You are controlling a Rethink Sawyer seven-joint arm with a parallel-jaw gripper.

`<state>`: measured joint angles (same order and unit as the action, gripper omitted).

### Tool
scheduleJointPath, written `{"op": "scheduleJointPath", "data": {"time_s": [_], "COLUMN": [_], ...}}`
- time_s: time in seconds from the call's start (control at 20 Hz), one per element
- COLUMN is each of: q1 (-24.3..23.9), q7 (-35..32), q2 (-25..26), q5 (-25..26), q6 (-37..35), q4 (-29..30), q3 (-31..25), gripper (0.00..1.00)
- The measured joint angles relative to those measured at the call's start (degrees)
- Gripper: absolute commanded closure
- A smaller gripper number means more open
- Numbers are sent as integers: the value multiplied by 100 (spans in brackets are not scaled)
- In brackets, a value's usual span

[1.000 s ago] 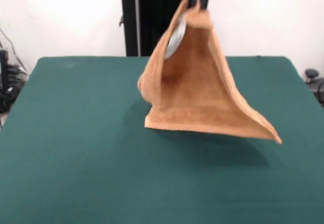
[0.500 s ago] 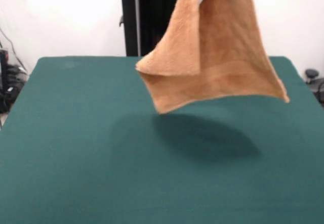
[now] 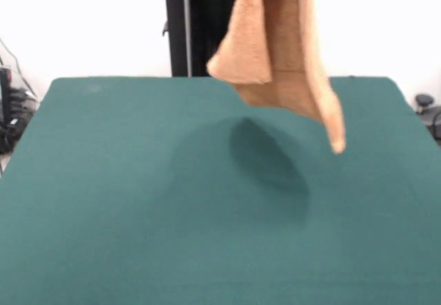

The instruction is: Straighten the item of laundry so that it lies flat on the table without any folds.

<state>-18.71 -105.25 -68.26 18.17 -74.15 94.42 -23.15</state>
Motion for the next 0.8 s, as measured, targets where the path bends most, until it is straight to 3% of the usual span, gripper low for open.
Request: {"op": "scheduleJointPath", "data": {"time_s": [0.45, 0.8], "q1": [154, 680], "q7": [0, -1], "q2": [-15, -214], "q5": [-84, -365], "q6": [1, 2], "q4": [132, 570], "q3": [329, 710], "gripper": [100, 100]}}
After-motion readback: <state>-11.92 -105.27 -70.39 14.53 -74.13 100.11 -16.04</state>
